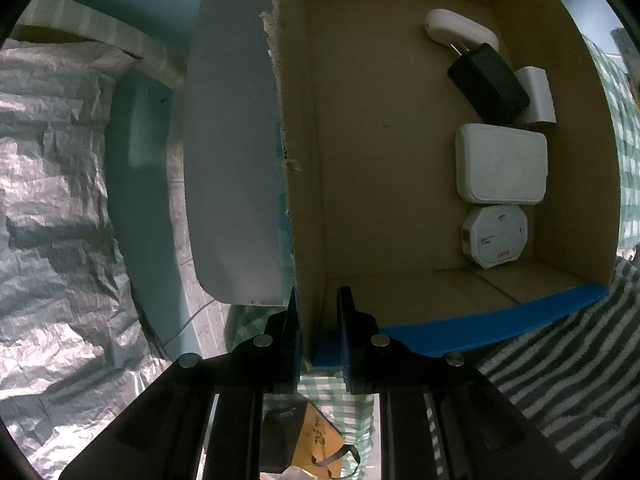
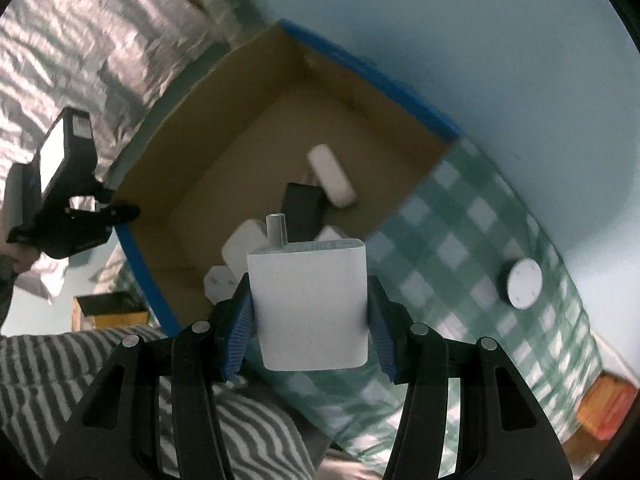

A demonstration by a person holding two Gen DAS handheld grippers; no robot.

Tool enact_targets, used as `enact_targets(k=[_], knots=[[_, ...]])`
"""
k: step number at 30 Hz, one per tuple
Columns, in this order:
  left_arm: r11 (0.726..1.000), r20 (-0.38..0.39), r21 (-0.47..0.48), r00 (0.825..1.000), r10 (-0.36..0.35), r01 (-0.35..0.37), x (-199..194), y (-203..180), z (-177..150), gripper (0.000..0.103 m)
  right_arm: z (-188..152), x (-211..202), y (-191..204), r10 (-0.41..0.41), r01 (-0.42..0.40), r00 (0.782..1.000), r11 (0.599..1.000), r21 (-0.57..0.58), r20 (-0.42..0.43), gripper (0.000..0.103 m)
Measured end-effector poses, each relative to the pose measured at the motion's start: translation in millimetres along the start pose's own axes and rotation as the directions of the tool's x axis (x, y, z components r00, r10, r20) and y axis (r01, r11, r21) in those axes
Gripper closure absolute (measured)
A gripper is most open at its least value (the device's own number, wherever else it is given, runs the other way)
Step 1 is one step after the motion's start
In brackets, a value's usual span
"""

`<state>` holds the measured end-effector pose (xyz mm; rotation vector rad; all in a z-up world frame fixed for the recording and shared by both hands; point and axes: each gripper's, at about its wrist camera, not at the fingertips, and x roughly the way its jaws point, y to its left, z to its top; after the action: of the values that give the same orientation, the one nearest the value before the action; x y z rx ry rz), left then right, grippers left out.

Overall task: Organize rigid objects
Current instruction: 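Carry the white plug charger into the box and release it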

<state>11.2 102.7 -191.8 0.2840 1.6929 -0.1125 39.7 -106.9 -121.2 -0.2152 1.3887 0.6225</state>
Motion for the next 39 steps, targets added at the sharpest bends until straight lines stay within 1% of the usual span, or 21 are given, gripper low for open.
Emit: enact_targets(k=[2, 8, 10, 15, 20, 23, 31, 39], knots=[[1.000, 0.001, 0.002, 1.000, -0.001, 0.001, 0, 0, 0, 0.088, 5, 8, 13, -0.006, 0.005, 1.000, 0.999, -0.032, -0.017, 0.050], [1.000, 0.006, 0.006, 1.000, -0.005, 0.005, -1, 0, -2, 0.088, 15, 37, 30, -0.025, 0.021, 0.998, 0.998, -0.063, -0.064, 0.050], [1.000, 0.008, 0.006, 1.000, -0.005, 0.005, -1, 0, -2, 0.088, 16, 46, 35, -0.036, 0.031, 0.997, 0.997, -0.075, -0.075, 0.051], [1.000, 0.009, 0.007, 1.000, -0.008, 0.007, -1, -1, -2, 0.088, 19, 67, 39, -0.054, 0.044, 0.992, 0.995, -0.086, -0.114, 0.052], [1.000, 0.010, 0.007, 1.000, -0.006, 0.006, -1, 0, -2, 0.088, 17, 77, 39, -0.059, 0.048, 0.990, 0.995, -0.085, -0.125, 0.052], [1.000, 0.010, 0.007, 1.000, -0.007, 0.007, -1, -1, -2, 0.088, 18, 75, 38, -0.055, 0.046, 0.991, 0.996, -0.080, -0.122, 0.051], [1.000, 0.006, 0.012, 1.000, -0.001, 0.001, 0, -2, -1, 0.088, 19, 50, 36, -0.027, 0.023, 0.998, 0.998, -0.063, -0.054, 0.050], [1.000, 0.002, 0.014, 1.000, 0.000, 0.000, 1, -1, -1, 0.088, 7, 25, 16, -0.010, 0.010, 1.000, 1.000, -0.009, -0.005, 0.050]])
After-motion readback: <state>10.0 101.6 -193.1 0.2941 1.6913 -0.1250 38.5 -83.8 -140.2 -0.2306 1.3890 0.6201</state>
